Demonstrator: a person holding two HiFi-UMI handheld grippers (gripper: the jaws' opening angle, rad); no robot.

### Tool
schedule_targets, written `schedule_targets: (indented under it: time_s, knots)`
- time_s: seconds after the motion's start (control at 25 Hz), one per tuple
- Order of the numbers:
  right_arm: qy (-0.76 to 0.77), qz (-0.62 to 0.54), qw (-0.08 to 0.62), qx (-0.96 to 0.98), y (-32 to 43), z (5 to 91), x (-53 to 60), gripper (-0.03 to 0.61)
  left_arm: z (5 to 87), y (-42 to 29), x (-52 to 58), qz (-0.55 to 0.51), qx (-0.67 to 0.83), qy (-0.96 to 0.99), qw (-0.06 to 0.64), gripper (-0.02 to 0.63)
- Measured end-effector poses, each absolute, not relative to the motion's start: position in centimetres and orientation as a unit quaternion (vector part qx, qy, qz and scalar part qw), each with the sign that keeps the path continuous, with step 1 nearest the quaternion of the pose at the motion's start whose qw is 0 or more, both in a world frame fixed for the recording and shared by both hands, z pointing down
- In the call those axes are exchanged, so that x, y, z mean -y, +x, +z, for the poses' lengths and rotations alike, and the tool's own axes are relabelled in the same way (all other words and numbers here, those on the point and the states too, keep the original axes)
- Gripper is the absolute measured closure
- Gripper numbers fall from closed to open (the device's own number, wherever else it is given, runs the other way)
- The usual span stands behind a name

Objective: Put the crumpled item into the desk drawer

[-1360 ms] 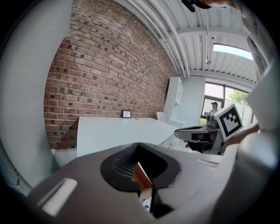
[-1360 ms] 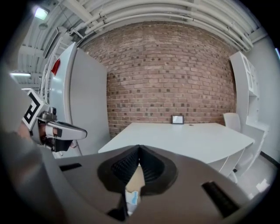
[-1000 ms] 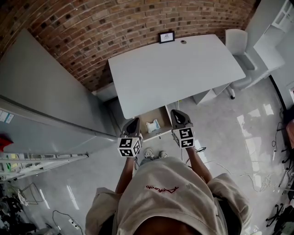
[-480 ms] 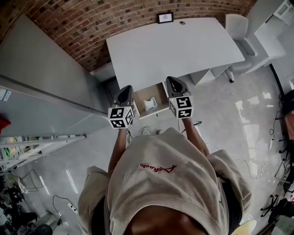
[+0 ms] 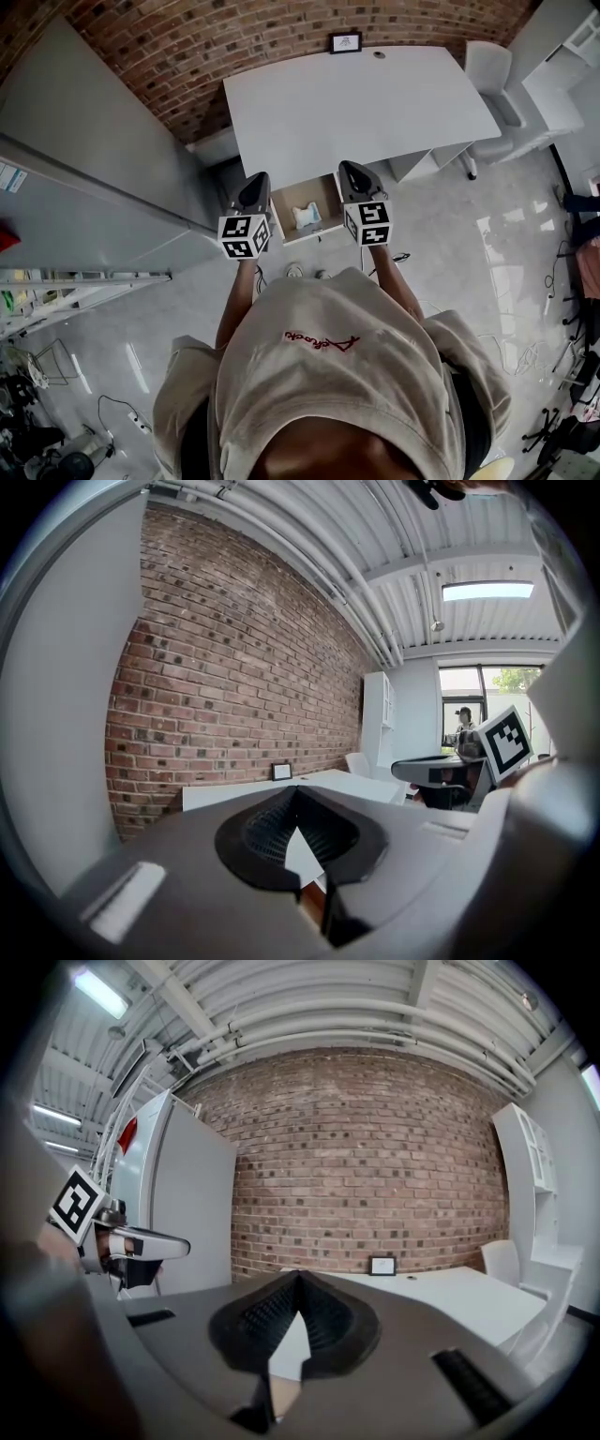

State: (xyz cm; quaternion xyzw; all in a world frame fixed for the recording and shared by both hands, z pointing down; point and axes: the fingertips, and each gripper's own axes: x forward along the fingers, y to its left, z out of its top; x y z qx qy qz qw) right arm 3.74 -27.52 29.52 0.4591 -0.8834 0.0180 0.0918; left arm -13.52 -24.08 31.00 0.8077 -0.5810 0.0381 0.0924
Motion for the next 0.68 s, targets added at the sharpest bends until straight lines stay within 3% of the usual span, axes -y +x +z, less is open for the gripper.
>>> schedule_targets:
  time_s: [0.68]
  knots:
    - [0.478, 0.022, 0.096, 0.873, 3.87, 29.78, 27.07, 0.566, 30.35, -13.6, 24.24, 0.035, 0.567, 0.818, 0.085, 0.604]
